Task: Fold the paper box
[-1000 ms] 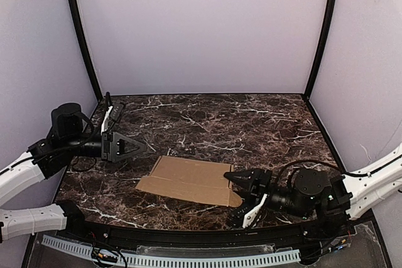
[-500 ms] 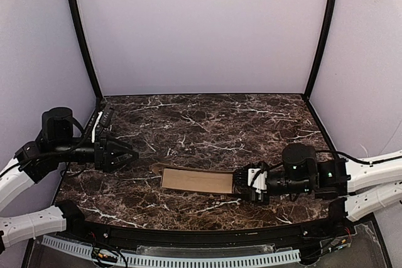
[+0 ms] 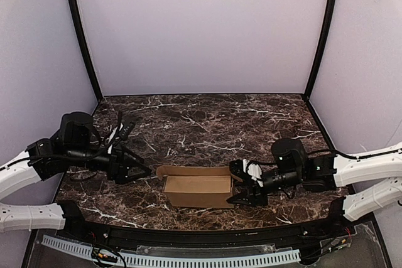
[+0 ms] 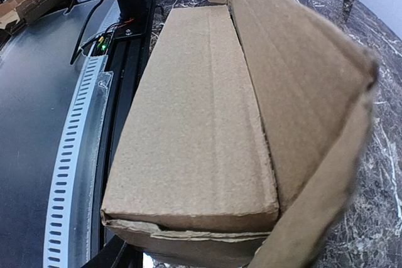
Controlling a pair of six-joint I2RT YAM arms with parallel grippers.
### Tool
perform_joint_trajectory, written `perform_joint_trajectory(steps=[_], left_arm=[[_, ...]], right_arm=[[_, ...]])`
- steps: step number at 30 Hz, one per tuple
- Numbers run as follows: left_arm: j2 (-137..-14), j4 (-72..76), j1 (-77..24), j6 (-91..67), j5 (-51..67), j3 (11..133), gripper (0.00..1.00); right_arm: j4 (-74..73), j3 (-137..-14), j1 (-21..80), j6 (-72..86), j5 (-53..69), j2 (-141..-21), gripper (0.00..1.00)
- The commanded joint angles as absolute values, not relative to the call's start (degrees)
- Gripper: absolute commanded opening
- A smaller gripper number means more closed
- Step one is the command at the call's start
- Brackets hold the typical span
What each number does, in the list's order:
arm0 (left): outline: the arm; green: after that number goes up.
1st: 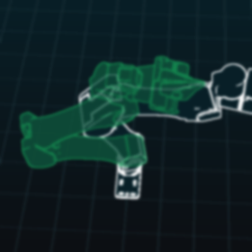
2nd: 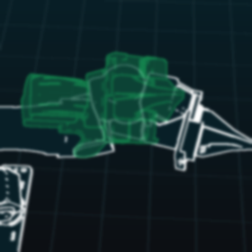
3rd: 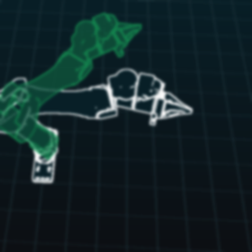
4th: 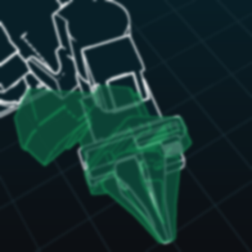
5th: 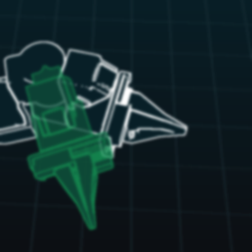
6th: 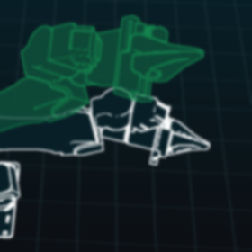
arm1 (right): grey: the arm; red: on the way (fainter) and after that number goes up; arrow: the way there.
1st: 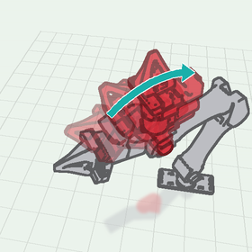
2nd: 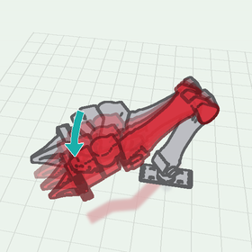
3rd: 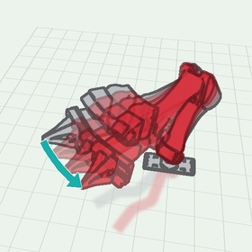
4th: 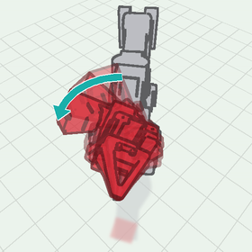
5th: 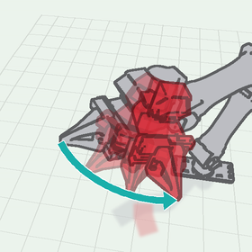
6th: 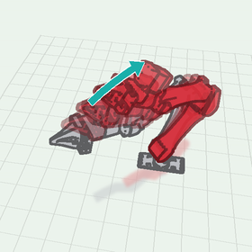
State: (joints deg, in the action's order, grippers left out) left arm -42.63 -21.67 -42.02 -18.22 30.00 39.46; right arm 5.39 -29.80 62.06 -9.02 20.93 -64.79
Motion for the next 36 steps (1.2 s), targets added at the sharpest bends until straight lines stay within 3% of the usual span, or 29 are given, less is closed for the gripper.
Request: perform_joint_trajectory(steps=[1,9,21,30,36], left_arm=[[-46.05,-24.89,-45.79,-15.21,21.91,41.76,0.77],[-52.81,-25.38,-47.96,-14.36,15.74,42.65,0.58],[-55.81,-19.8,-50.8,-15.95,20.28,42.25,0.45],[-56.6,-18.82,-50.81,-16.26,21.3,41.86,0.26],[-57.49,-22.89,-50.86,-14.51,20.24,43.6,0.23]], right_arm=[[7.15,-31.23,60.25,-4.98,26.6,-66.43,0.37],[7.84,-30.44,59.74,-4.92,28.72,-67.43,0.36],[8.93,-29.59,59.76,-5.09,28.93,-67.59,0.35],[9.58,-29.37,59.74,-5.26,28.79,-67.41,0.34],[9.36,-29.39,59.74,-5.73,27.58,-67.23,0.33]])
